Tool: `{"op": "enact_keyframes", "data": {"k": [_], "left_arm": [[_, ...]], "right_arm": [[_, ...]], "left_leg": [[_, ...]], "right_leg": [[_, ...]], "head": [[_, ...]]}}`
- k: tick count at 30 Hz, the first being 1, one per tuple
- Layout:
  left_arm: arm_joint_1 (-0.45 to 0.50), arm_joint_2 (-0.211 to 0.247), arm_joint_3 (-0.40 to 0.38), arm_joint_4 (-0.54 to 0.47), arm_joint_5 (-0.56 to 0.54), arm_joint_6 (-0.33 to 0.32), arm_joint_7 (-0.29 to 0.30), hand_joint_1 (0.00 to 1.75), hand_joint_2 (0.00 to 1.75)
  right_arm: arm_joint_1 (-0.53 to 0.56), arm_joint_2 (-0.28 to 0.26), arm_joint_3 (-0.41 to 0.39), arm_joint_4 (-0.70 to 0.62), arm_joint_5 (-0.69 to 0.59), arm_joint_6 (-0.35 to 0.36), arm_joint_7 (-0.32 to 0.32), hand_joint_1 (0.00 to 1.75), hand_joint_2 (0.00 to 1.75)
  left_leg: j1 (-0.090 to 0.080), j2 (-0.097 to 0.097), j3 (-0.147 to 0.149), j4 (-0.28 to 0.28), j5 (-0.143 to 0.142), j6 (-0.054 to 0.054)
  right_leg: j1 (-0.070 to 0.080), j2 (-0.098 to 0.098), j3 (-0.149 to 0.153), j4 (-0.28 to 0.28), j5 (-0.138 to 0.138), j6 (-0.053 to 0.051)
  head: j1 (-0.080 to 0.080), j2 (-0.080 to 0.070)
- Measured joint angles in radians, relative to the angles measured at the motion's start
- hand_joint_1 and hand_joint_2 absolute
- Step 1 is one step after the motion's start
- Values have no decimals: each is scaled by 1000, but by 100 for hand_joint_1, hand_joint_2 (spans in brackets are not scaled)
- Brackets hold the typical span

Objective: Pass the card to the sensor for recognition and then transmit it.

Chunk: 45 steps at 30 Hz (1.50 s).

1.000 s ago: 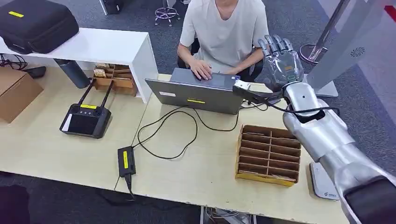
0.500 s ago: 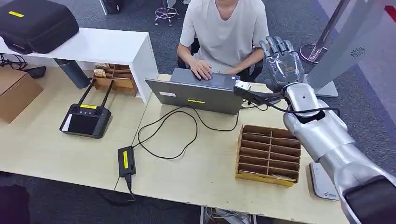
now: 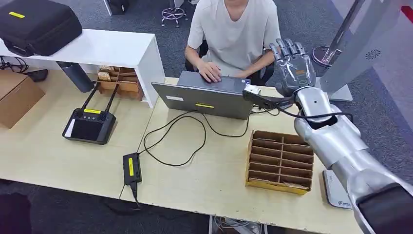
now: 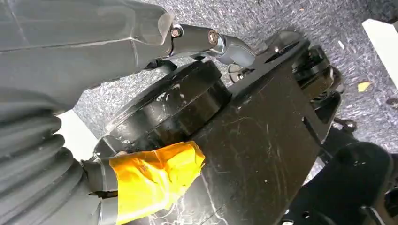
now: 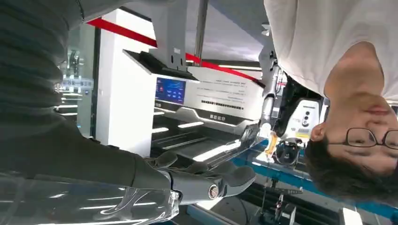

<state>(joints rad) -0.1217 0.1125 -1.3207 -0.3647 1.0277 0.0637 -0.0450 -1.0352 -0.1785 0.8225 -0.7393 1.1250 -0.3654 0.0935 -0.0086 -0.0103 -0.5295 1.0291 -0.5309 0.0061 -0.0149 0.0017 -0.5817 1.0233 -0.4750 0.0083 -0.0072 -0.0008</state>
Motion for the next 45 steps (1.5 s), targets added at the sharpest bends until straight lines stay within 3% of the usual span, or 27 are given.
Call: {"op": "enact_keyframes", "data": {"k": [11,12,13,14,23,24,45], "left_arm": [[0,-5,24,0,-26,4,0,0,175],[0,-5,26,0,-31,4,0,0,0],[1,-6,29,0,-38,5,0,0,0],[1,-6,31,0,-45,5,0,0,175],[1,-6,49,0,-94,8,2,0,175],[1,-6,51,0,-97,8,3,0,175],[3,-19,82,0,-153,3,60,0,175]], "right_arm": [[0,1,-3,0,-13,22,11,0,175],[0,2,-7,0,-24,29,11,0,0],[0,4,-12,0,-34,33,11,0,0],[0,5,-15,0,-42,41,11,0,0],[1,11,-19,-14,-57,63,10,0,0],[1,12,-19,-14,-57,63,10,0,175],[1,35,-28,-25,-69,68,12,0,175]], "left_leg": [[0,0,0,0,0,0],[0,0,0,0,0,0],[0,0,0,0,0,0],[0,0,0,0,0,0],[0,0,0,0,0,0],[0,0,0,0,0,0],[0,1,0,0,0,0]], "right_leg": [[0,0,0,0,0,0],[0,0,0,0,0,0],[0,0,0,0,0,0],[0,0,0,0,0,0],[0,0,0,0,0,0],[0,0,0,0,0,0],[0,1,0,0,0,0]], "head": [[0,0],[0,0],[0,0],[0,0],[0,0],[0,0],[0,0]]}}
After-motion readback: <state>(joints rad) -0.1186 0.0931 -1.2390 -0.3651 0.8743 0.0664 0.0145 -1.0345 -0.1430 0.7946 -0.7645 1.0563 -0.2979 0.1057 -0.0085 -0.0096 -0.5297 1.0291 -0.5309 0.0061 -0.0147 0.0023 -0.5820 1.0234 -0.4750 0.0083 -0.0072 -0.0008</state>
